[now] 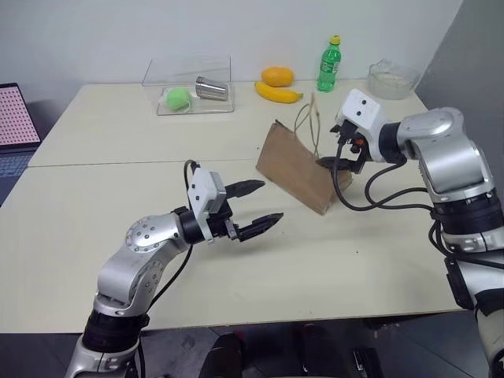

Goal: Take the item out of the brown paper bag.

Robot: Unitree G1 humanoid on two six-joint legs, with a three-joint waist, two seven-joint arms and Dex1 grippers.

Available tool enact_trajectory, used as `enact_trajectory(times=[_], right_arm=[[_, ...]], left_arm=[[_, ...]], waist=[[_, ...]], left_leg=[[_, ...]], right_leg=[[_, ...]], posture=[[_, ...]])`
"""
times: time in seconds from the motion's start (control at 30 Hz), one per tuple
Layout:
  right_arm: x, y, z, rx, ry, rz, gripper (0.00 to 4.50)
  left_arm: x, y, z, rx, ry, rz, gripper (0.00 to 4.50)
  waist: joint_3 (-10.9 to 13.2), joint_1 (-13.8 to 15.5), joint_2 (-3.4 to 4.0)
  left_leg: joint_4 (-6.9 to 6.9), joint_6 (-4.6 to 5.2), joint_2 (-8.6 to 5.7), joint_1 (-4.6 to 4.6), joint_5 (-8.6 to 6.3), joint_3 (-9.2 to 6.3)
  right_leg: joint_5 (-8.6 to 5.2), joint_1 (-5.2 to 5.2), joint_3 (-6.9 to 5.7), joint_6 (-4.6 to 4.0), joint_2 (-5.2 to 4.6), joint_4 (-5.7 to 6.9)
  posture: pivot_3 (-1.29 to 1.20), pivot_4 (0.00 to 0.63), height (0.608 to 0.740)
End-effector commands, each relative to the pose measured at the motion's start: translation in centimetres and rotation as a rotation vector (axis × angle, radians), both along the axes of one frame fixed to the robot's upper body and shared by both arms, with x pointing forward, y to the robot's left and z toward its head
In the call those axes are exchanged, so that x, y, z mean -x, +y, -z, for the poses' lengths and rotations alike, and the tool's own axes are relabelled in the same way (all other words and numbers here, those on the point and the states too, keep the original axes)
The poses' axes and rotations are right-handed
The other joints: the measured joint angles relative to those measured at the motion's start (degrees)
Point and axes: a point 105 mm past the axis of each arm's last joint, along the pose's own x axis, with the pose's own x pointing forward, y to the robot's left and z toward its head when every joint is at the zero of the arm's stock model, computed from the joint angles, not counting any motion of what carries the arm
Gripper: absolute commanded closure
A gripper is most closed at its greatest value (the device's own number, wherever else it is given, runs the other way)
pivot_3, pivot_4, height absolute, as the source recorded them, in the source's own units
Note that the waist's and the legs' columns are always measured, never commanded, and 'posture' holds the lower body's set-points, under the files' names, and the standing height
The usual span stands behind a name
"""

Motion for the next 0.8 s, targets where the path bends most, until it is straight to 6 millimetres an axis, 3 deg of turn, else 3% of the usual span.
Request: enact_trajectory(times=[0.03,0.33,0.5,0.8], right_arm=[[0.8,-0.1,-0.4,-0.022,0.025,0.046,0.11],[0.9,1.1,-1.2,-0.12,0.165,0.075,0.11],[0.9,1.5,0.0,-0.109,0.243,0.084,0.11],[-1.4,1.9,1.9,-0.08,0.269,0.14,0.11]], left_arm=[[0.2,-0.4,-0.8,0.002,-0.051,0.045,0.44],[0.0,-0.4,-0.5,-0.005,-0.06,0.064,0.44],[0.0,-0.5,-0.3,-0.004,-0.061,0.068,0.44],[-0.2,-0.8,-0.3,0.004,-0.074,0.073,0.44]], waist=[[0.0,0.06,0.0],[0.0,-0.01,0.0],[-0.01,0.1,-0.02],[-0.01,0.0,-0.02]], left_leg=[[0.0,0.0,0.0,-0.01,0.0,-0.01],[0.02,0.0,0.0,-0.02,0.0,0.0],[0.03,0.01,-0.03,-0.06,0.0,-0.04],[0.06,0.01,-0.02,-0.05,0.0,-0.03]], right_leg=[[0.0,0.0,0.0,0.0,0.0,0.0],[0.0,0.0,0.0,0.0,0.0,-0.01],[0.0,0.0,-0.03,0.0,-0.01,-0.05],[0.0,-0.01,-0.03,0.01,-0.01,-0.02]], posture=[[0.0,0.15,0.74],[0.0,0.15,0.74],[0.0,0.15,0.74],[0.0,0.15,0.74]])
